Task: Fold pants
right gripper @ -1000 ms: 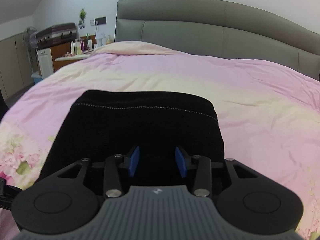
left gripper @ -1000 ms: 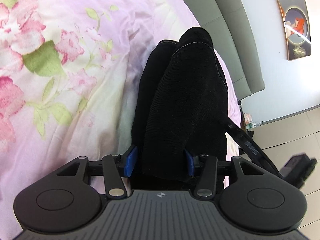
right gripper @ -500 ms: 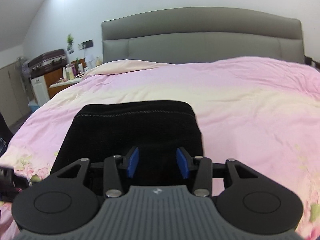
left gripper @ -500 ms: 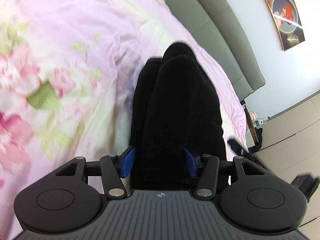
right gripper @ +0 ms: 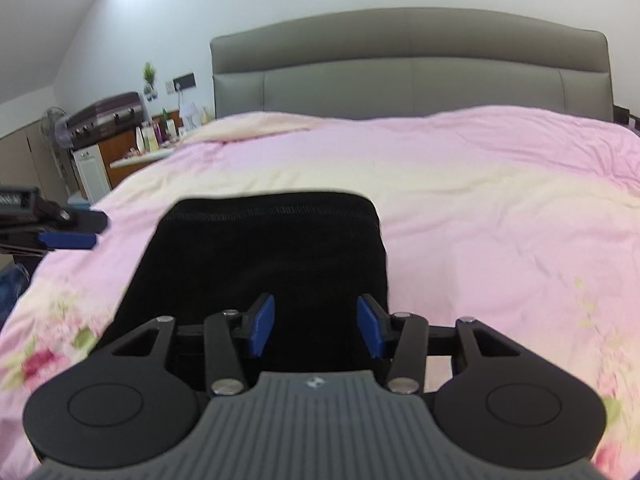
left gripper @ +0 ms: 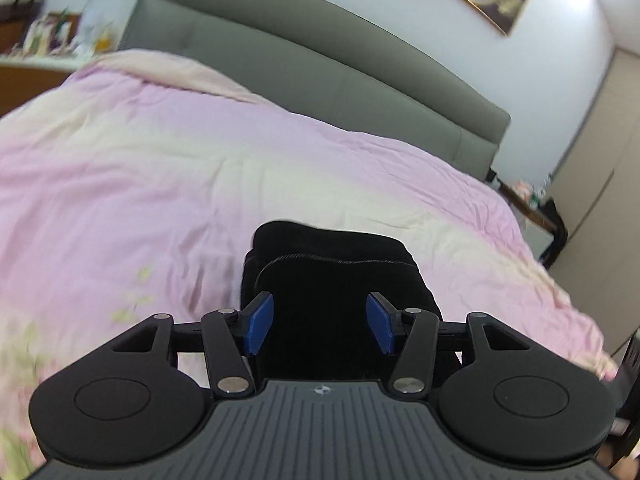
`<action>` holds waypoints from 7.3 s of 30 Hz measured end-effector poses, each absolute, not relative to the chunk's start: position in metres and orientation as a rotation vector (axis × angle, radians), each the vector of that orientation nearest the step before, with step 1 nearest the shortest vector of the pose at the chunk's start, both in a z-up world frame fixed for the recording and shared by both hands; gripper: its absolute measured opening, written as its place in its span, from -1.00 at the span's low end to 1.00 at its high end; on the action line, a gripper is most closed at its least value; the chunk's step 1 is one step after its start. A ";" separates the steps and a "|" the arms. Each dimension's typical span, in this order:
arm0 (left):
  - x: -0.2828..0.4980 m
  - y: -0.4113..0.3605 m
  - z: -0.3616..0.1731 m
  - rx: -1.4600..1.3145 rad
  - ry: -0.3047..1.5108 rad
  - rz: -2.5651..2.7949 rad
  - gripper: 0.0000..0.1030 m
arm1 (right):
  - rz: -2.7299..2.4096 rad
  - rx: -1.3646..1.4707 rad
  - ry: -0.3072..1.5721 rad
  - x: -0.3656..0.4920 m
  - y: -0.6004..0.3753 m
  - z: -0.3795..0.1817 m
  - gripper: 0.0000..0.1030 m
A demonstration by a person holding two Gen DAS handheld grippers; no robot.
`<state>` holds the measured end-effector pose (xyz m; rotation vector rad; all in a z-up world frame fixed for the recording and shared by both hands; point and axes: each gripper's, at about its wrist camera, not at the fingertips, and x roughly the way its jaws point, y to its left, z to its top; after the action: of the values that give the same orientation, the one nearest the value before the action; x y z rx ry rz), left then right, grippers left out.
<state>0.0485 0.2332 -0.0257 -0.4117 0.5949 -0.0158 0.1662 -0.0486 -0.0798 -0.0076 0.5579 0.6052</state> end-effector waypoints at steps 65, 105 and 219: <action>0.092 0.286 -0.169 -0.956 0.992 -0.211 1.00 | 0.992 0.426 1.212 0.348 -0.089 -0.168 0.83; 0.042 0.211 -0.144 -0.852 1.071 -0.374 0.50 | 0.923 0.695 1.306 0.213 -0.146 -0.154 0.23; 0.169 -0.180 -0.021 -0.105 1.004 -0.435 0.74 | -0.054 0.485 0.854 0.086 -0.449 -0.043 0.75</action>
<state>0.1693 -0.1801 -0.0209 -0.1047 1.0040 -0.4354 0.0858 -0.4486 -0.0432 0.4851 0.8544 -0.0543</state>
